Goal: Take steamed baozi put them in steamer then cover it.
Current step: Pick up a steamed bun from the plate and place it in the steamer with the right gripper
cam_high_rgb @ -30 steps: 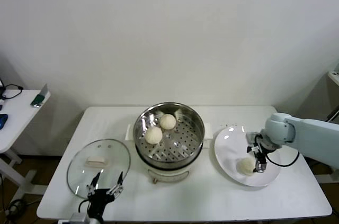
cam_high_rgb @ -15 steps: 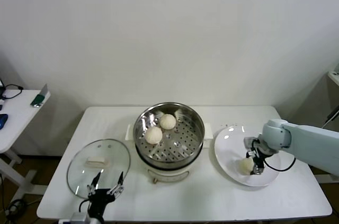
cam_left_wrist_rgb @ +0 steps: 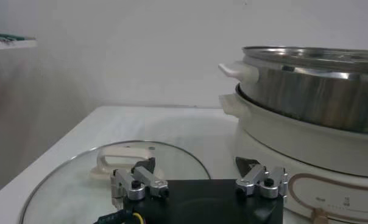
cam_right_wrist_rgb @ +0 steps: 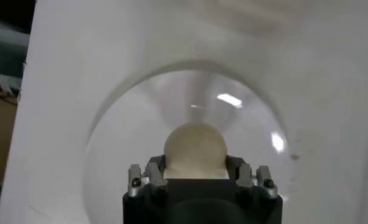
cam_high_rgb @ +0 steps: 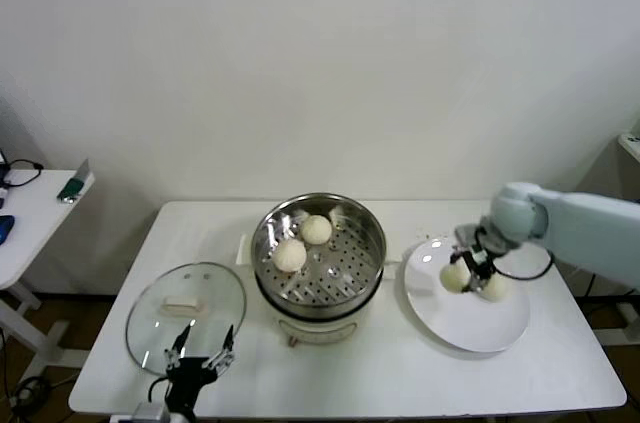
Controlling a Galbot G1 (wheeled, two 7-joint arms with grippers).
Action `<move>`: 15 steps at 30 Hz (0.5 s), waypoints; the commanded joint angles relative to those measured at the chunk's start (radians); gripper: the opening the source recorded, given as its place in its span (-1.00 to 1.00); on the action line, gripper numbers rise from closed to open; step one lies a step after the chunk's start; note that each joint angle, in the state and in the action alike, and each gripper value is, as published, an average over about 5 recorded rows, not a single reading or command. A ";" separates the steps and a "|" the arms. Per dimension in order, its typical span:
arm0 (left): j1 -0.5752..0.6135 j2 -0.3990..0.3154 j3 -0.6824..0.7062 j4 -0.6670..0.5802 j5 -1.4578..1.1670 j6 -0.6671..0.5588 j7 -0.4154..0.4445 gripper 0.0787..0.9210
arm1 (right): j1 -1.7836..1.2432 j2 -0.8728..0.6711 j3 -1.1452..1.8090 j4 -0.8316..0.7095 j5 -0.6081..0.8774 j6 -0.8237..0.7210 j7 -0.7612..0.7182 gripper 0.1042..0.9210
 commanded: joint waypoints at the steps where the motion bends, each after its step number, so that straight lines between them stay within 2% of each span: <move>1: 0.000 0.003 0.001 -0.002 0.003 0.001 0.000 0.77 | 0.470 0.235 -0.122 0.047 0.081 0.373 -0.095 0.34; 8: 0.004 0.005 -0.003 -0.016 -0.001 0.005 0.000 0.77 | 0.390 0.427 0.030 0.189 -0.015 0.431 -0.015 0.34; 15: 0.005 0.006 -0.012 -0.021 -0.010 0.005 0.000 0.77 | 0.215 0.559 0.047 0.191 -0.147 0.437 0.031 0.34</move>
